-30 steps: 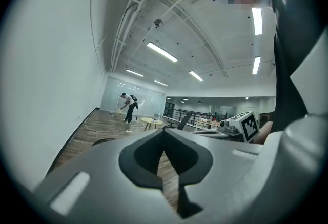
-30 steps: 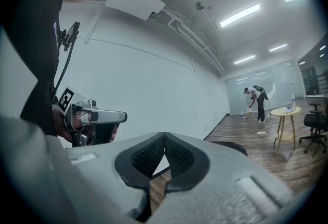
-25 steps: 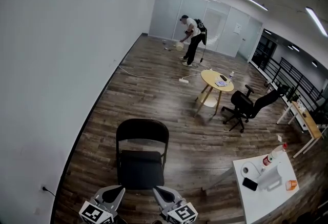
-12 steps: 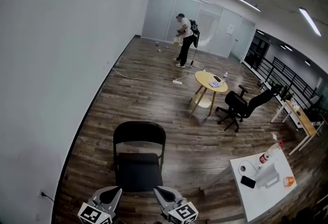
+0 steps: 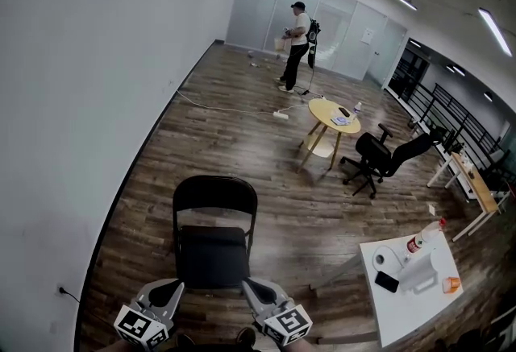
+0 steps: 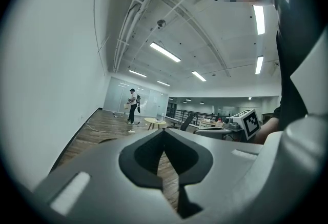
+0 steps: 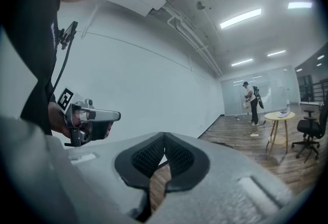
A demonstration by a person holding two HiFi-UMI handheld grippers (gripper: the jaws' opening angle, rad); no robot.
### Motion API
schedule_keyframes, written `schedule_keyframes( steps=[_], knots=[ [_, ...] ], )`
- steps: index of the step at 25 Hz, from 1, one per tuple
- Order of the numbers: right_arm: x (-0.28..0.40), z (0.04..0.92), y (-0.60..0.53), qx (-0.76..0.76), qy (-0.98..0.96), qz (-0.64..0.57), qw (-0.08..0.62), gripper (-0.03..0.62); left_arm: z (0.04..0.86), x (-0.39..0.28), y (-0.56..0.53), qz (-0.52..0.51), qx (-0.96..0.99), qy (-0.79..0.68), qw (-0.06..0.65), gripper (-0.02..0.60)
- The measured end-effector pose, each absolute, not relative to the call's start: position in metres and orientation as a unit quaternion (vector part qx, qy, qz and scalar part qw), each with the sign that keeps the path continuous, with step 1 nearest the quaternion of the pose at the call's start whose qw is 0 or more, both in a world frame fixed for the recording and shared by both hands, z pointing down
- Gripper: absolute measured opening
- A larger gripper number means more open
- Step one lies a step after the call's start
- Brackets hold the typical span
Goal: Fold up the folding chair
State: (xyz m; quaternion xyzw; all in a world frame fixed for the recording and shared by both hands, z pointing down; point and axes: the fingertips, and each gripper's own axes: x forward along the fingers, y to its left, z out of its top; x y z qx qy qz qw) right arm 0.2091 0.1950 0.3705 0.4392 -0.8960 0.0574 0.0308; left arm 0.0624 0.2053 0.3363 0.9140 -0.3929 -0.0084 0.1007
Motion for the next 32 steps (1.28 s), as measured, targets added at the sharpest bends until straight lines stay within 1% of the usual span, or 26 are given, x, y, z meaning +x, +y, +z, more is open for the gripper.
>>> schedule_keyframes(
  steps=[4, 8, 16, 24, 32],
  knots=[
    [0.233, 0.372, 0.185, 0.426, -0.902, 0.061, 0.017, -0.003, 0.349, 0.078, 0.198, -0.013, 0.904, -0.411, 0.118, 0.0],
    [0.262, 0.374, 0.172, 0.421, -0.905, 0.056, 0.029, -0.003, 0.363, 0.096, 0.194, -0.008, 0.892, -0.427, 0.146, 0.0],
    [0.3, 0.371, 0.149, 0.392, -0.919, 0.046, 0.017, -0.002, 0.377, 0.131, 0.184, 0.006, 0.873, -0.462, 0.155, 0.002],
    [0.312, 0.377, 0.126, 0.359, -0.932, 0.048, 0.015, 0.005, 0.397, 0.147, 0.172, 0.01, 0.853, -0.495, 0.163, 0.003],
    [0.304, 0.386, 0.107, 0.35, -0.935, 0.057, 0.033, 0.011, 0.427, 0.133, 0.166, 0.006, 0.837, -0.507, 0.205, 0.029]
  ],
)
